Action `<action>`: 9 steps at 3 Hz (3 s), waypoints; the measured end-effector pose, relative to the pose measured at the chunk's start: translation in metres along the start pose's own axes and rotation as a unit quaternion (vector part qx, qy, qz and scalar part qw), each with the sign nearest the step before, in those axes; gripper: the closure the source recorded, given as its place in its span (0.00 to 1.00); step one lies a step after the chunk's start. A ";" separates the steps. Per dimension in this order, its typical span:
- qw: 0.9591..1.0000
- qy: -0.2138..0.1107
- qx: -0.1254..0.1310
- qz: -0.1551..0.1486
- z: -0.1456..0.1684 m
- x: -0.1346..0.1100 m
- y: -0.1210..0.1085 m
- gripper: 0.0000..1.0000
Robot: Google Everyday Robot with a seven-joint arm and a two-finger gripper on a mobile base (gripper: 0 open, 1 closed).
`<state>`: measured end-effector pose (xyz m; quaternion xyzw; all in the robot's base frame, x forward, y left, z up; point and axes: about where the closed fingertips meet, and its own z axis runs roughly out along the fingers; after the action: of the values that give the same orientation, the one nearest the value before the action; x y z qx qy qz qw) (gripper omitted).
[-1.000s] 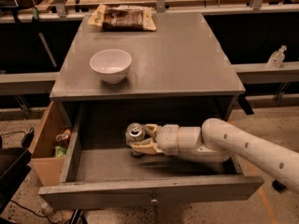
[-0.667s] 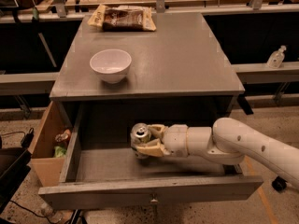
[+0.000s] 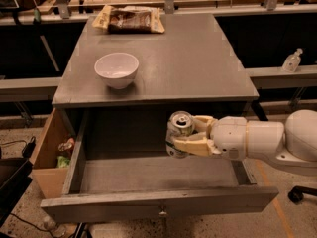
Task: Pick 7up can from top drawer and place on counter
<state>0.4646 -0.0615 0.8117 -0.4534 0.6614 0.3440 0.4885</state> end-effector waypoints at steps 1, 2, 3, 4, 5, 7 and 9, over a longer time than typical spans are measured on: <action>0.999 -0.004 0.027 0.018 -0.034 -0.038 -0.017 1.00; 0.998 -0.004 0.056 0.032 -0.045 -0.073 -0.052 1.00; 0.997 0.004 0.075 0.030 -0.036 -0.104 -0.089 1.00; 0.995 0.011 0.095 0.022 -0.023 -0.133 -0.128 1.00; 0.995 0.011 0.095 0.022 -0.023 -0.133 -0.128 1.00; 0.989 0.027 0.139 0.031 -0.027 -0.133 -0.197 1.00; 0.977 -0.005 0.205 0.050 -0.041 -0.134 -0.305 1.00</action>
Offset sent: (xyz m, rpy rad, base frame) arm 0.0908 -0.0511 0.1264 0.0218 0.0400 -0.2009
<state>0.7515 -0.1701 0.9476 -0.3080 0.7372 0.2272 0.5568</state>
